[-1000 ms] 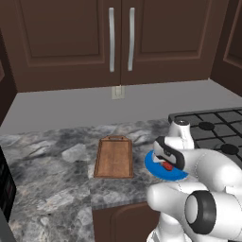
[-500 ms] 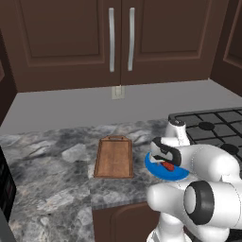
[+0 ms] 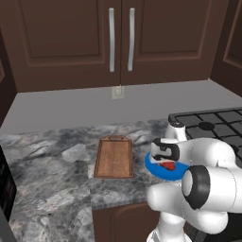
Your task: Pick the steak from the plate and place it on the cutting board. Then pick the condiment bottle from the cabinet and place it next to the cutting board.
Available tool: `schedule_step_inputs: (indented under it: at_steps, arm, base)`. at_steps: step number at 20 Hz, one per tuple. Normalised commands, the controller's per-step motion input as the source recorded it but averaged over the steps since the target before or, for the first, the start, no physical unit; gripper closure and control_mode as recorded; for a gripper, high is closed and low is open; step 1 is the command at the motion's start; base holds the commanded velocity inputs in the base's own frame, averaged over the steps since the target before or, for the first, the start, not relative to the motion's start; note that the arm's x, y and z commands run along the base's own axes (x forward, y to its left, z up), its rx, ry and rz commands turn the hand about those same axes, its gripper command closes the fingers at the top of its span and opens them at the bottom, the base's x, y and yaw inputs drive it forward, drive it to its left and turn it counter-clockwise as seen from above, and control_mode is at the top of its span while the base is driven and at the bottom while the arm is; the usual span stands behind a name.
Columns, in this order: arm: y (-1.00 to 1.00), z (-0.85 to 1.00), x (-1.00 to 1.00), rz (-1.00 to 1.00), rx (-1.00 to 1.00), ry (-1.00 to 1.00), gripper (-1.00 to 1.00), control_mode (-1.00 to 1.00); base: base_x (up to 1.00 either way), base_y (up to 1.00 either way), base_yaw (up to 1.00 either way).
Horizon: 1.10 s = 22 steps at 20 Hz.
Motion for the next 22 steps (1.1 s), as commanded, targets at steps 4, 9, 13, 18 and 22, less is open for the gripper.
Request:
schedule_step_inputs:
  at_steps: [4, 9, 13, 18, 22]
  arm:
    - [0.02, -0.36, 0.0, 0.0, 0.0, 0.0, 1.0, -1.0]
    - [0.01, -0.03, 0.0, 0.0, 0.0, 0.0, 1.0, -1.0]
    - [-0.01, 0.4, 0.0, 0.0, 0.06, 0.0, 1.0, -1.0]
    - [0.0, 0.4, 0.0, 0.0, 0.04, 0.0, 1.0, -1.0]
    - [0.01, 0.35, 0.0, 0.0, 0.03, 0.0, 1.0, -1.0]
  base:
    - [0.0, 0.0, 0.0]
    - [0.0, 0.0, 0.0]
    - [0.0, 0.0, 0.0]
    - [0.0, 0.0, 0.0]
    - [0.0, 0.0, 0.0]
